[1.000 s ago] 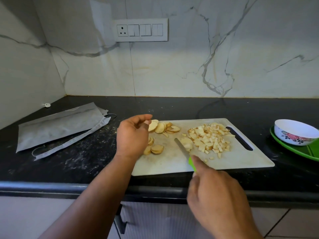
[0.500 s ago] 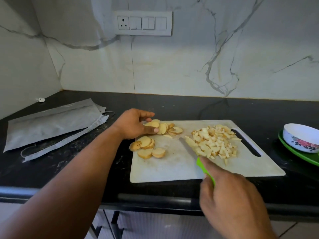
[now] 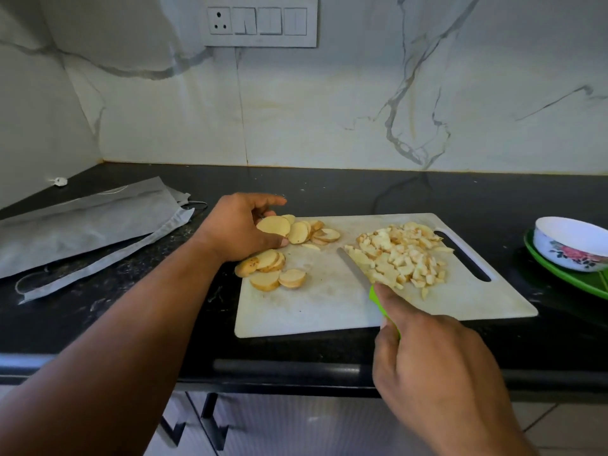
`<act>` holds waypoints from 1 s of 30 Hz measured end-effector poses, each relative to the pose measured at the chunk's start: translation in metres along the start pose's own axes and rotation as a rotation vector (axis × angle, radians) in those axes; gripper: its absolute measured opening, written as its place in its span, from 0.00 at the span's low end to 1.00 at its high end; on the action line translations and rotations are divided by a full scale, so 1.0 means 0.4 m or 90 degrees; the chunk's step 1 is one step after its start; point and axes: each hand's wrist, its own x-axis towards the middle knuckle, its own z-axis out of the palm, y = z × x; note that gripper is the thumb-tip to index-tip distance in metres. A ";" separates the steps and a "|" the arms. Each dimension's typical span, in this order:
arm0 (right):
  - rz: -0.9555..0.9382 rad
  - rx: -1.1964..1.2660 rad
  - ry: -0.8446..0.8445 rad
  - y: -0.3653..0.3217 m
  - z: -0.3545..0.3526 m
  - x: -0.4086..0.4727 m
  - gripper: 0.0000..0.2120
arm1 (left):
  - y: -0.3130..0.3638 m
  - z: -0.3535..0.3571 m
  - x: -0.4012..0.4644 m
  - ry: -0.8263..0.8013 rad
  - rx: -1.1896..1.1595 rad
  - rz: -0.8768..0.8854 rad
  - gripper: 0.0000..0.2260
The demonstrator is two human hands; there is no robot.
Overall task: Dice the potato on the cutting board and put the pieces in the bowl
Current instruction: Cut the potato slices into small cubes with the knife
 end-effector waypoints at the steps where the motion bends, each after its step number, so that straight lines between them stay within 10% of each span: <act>1: 0.002 -0.005 0.013 0.008 0.000 0.000 0.26 | -0.002 0.001 -0.001 0.005 -0.004 0.005 0.35; 27: -0.195 0.043 0.094 -0.067 0.044 0.190 0.25 | 0.051 0.013 -0.057 0.126 -0.130 0.029 0.07; 30: -0.118 0.089 0.136 0.088 -0.005 0.244 0.25 | 0.118 0.009 -0.084 0.148 -0.016 0.139 0.22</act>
